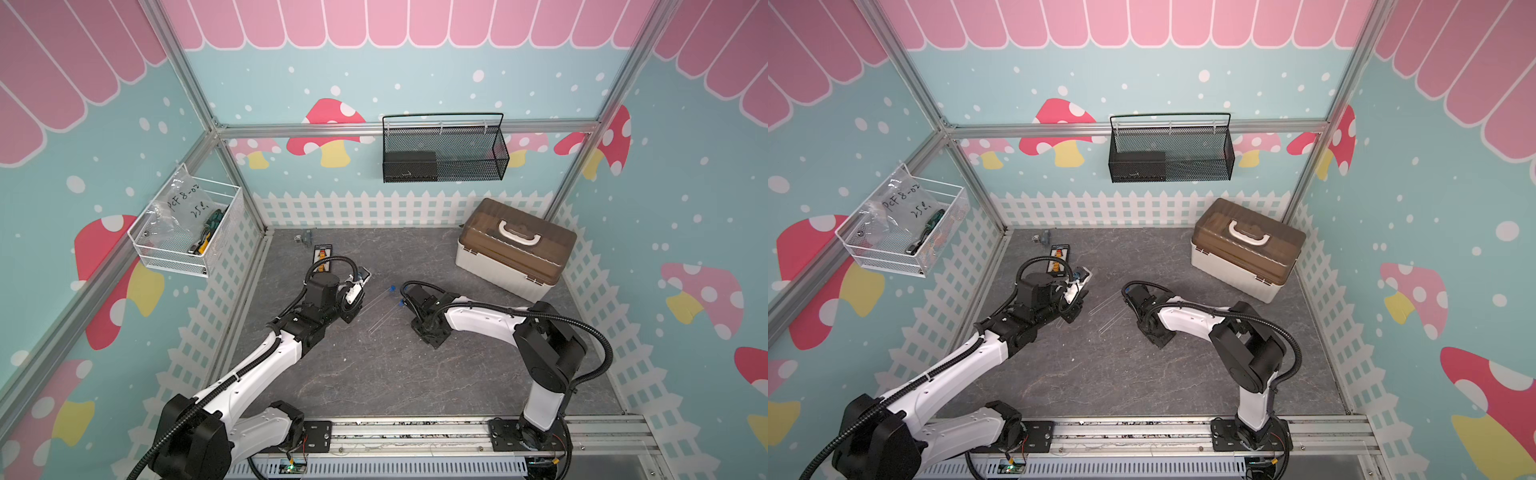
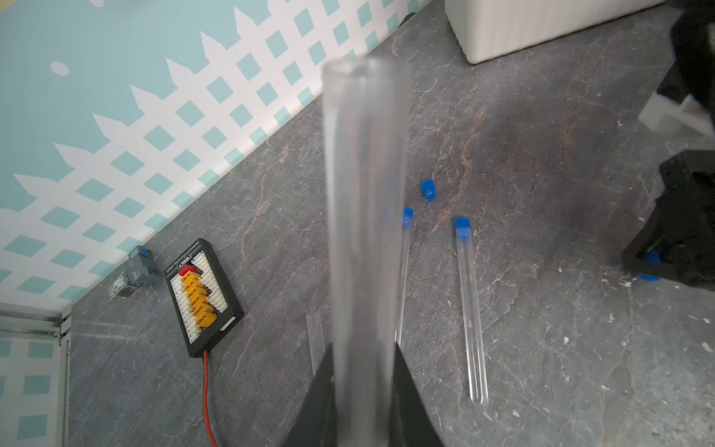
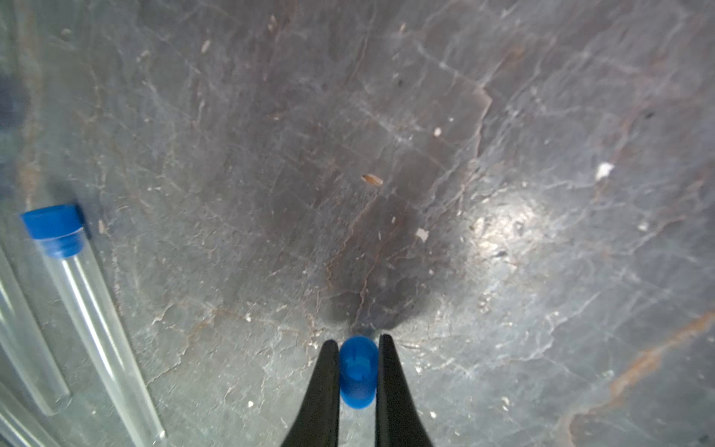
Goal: Insert stoppers into test tubes
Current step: Place the stopper at the center of the board.
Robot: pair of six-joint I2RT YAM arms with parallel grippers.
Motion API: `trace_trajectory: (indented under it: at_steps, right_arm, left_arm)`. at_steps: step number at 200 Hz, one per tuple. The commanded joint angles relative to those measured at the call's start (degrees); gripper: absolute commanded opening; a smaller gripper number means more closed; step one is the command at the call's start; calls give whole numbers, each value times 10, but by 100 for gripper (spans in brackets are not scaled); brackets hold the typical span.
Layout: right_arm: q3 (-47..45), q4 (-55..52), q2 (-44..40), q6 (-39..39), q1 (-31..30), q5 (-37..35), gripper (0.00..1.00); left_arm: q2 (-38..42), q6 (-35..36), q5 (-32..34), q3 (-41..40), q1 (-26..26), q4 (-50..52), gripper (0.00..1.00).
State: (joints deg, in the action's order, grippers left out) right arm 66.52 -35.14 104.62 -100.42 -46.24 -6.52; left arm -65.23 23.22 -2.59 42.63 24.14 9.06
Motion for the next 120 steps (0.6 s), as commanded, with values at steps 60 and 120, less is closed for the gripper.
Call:
trace_trajectory:
  at_steps: [60, 120]
  right_arm:
    - [4, 5, 19, -29, -4, 5, 10]
    - [-1, 5, -6, -25, -4, -5, 23]
  left_arm:
    - [-2, 15, -11, -7, 2, -8, 0]
    - [-2, 18, -10, -7, 2, -6, 0]
